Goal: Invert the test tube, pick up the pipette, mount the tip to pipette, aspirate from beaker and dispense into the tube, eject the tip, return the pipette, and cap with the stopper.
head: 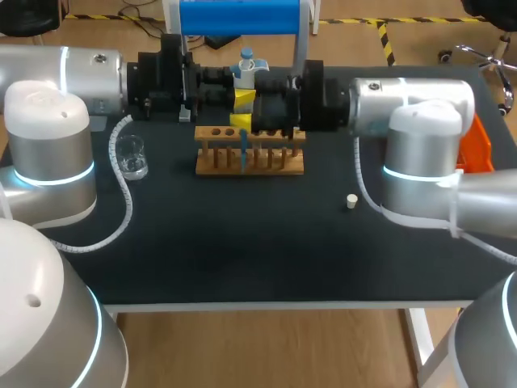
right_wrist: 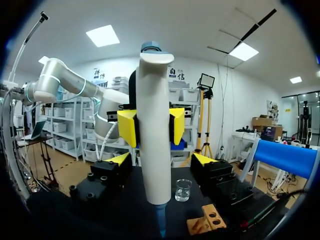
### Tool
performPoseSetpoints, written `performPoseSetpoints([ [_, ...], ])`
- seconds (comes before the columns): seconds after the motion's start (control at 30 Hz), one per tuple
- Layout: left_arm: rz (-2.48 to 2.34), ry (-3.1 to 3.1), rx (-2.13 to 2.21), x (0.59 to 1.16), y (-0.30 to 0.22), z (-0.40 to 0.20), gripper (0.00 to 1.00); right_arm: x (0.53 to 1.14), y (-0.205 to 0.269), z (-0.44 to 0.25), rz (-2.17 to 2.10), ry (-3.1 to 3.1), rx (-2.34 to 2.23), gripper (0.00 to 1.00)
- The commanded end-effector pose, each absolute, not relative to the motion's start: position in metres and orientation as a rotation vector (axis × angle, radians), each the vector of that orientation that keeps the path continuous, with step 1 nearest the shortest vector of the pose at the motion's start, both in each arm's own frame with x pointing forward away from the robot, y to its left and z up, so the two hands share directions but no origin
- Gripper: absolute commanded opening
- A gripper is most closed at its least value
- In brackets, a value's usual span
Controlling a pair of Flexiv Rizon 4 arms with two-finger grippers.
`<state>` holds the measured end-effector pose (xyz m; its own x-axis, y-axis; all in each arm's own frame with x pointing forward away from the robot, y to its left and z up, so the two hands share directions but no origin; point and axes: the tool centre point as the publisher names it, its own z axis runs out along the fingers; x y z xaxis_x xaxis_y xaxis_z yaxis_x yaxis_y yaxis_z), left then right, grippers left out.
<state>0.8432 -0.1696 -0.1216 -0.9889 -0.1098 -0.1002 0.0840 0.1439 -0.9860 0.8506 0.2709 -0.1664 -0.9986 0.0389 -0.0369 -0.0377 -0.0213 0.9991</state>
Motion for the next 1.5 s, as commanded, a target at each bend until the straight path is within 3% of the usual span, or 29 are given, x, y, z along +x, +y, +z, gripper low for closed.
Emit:
performPoseSetpoints([
  [0.03, -1.966, 2.257, -0.023, 0.843, -0.169, -0.122, 0.00, 0.848, 0.268, -0.166, 2.209, 2.149, 0.009, 0.43],
  [0.07, -1.966, 2.257, -0.023, 0.843, -0.169, -0.122, 0.00, 0.848, 0.268, -0.166, 2.210, 2.148, 0.009, 0.40],
  [0.13, -1.966, 2.257, -0.023, 0.843, -0.169, -0.122, 0.00, 0.848, 0.268, -0.166, 2.212, 2.146, 0.008, 0.24],
  [0.17, -1.966, 2.257, -0.023, 0.843, -0.169, -0.122, 0.00, 0.848, 0.267, -0.166, 2.212, 2.145, 0.008, 0.00],
  [0.43, -1.966, 2.257, -0.023, 0.843, -0.169, -0.122, 0.00, 0.845, 0.266, -0.165, 2.217, 2.146, 0.000, 0.00],
  [0.47, -1.966, 2.257, -0.023, 0.843, -0.169, -0.122, 0.21, 0.845, 0.265, -0.165, 2.217, 2.147, -0.002, 0.00],
  [0.5, -1.966, 2.257, -0.023, 0.843, -0.169, -0.122, 1.00, 0.845, 0.265, -0.164, 2.217, 2.149, -0.004, 0.00],
  [0.9, -1.966, 2.257, -0.023, 0.843, -0.169, -0.122, 1.00, 0.857, 0.208, -0.154, 2.247, 2.228, -0.067, 0.00],
  [1.5, -1.966, 2.257, -0.023, 0.843, -0.169, -0.122, 1.00, 0.888, 0.037, -0.119, 2.308, 2.301, -0.169, 0.00],
])
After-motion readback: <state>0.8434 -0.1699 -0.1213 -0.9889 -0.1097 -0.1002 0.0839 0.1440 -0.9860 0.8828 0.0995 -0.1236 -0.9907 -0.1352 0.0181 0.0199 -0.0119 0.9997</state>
